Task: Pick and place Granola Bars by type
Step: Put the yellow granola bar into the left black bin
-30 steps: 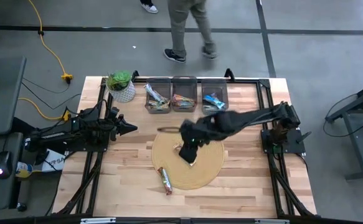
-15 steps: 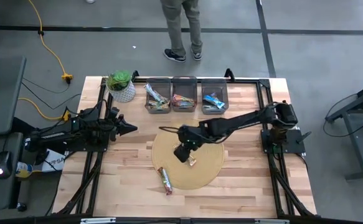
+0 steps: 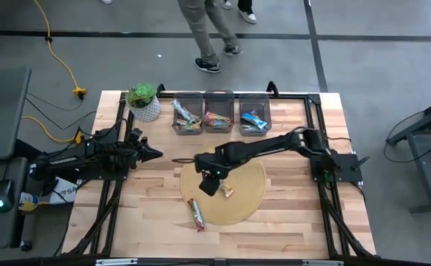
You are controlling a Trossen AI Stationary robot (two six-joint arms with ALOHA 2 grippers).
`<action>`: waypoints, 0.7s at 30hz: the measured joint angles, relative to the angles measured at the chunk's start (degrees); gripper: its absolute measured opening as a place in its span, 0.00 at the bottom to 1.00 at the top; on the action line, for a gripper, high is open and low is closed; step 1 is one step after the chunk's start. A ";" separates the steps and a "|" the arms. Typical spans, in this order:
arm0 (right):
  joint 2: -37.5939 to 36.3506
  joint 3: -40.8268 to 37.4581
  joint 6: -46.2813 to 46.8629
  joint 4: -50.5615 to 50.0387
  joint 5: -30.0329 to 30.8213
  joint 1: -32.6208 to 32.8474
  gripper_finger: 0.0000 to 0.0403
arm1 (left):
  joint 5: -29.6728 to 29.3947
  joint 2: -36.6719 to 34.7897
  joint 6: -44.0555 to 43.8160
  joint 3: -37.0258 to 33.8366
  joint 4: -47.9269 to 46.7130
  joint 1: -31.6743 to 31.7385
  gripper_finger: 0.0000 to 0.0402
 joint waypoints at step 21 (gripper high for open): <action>5.15 0.85 6.36 -6.30 2.35 -0.24 0.51 | 0.21 0.00 -0.02 0.00 -0.02 -0.01 0.02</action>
